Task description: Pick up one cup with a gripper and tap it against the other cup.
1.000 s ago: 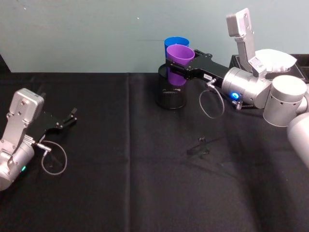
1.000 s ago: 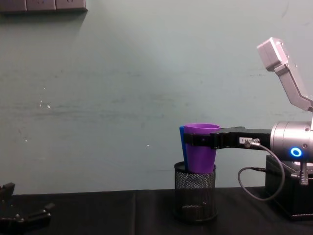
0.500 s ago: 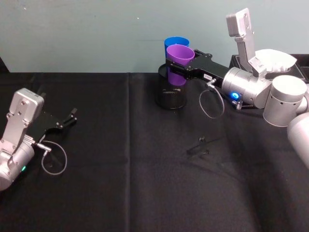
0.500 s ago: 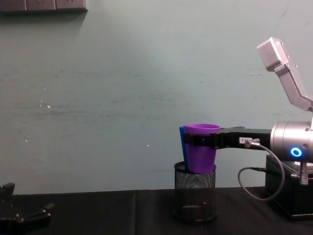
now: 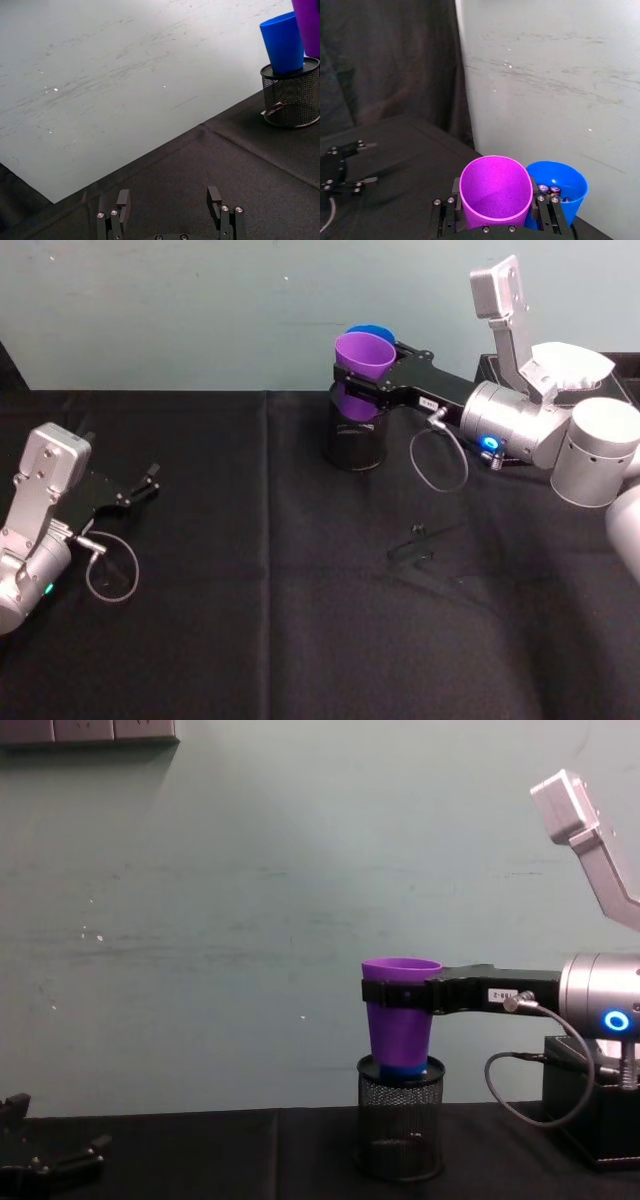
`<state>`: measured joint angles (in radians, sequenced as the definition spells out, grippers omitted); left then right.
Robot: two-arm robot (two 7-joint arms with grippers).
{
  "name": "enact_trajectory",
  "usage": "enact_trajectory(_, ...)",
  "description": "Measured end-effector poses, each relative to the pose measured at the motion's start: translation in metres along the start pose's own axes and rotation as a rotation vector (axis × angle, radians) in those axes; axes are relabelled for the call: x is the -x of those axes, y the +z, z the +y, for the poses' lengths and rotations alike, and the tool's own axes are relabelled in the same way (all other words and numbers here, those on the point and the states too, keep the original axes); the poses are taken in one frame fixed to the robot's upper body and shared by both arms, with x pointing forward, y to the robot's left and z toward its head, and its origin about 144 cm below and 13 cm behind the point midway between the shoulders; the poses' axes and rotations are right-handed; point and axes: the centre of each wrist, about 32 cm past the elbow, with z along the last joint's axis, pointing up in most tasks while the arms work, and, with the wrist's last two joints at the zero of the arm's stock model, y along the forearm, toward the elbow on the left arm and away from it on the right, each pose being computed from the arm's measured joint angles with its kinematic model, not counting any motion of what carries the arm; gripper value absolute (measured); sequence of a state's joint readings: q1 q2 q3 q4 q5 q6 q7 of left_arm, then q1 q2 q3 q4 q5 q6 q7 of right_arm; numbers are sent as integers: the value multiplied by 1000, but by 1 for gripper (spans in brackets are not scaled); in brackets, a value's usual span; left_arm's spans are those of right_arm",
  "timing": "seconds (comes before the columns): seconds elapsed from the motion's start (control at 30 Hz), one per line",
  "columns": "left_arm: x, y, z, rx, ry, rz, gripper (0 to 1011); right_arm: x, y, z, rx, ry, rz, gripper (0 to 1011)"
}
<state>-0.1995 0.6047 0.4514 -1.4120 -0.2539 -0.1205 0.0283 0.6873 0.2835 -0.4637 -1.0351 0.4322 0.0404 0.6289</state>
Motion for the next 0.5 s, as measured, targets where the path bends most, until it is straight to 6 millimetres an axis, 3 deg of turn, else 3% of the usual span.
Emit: enact_trajectory(0.5,0,0,0,0,0,0,1005,31,9,-31,17,66,3,733)
